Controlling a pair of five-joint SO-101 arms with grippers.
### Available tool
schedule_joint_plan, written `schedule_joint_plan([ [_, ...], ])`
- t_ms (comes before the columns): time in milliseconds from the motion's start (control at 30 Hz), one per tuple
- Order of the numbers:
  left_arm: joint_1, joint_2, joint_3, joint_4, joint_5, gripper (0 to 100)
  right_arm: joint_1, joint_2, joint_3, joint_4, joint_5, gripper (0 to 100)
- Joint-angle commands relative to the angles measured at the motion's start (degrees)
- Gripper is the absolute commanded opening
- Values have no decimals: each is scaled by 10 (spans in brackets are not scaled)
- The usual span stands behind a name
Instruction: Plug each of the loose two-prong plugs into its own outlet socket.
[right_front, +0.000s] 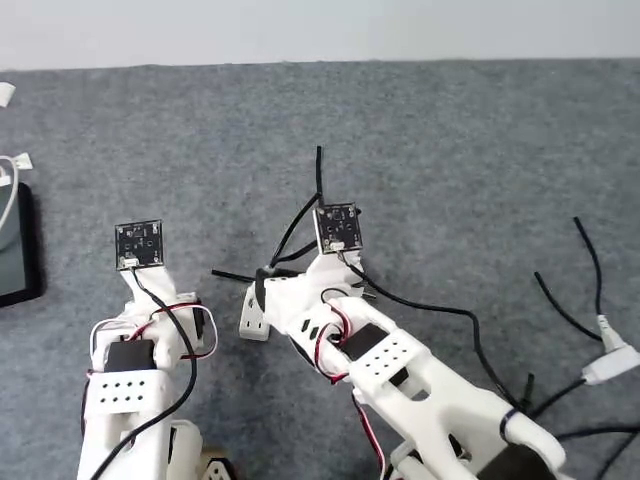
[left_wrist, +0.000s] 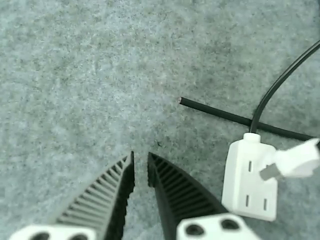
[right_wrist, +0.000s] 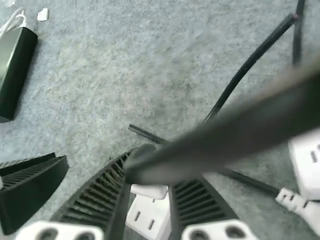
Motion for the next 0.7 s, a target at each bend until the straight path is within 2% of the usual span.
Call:
schedule_joint_plan([
  [0,1,-5,-33,-17,4,41,-8,14,-18,1,-23,8],
  [200,1,-5,-32,-17,4,41,-7,65,-38,0,-26,8],
  [533,2,-5,-32,-17,4,41,8,65,-46,1,-26,8],
  [600,2,-5,-32,-16,4,42,9,64,-49,14,-21,8],
  [667,5,-5,-32,-14,4,43,10,60,-67,68,6,8],
])
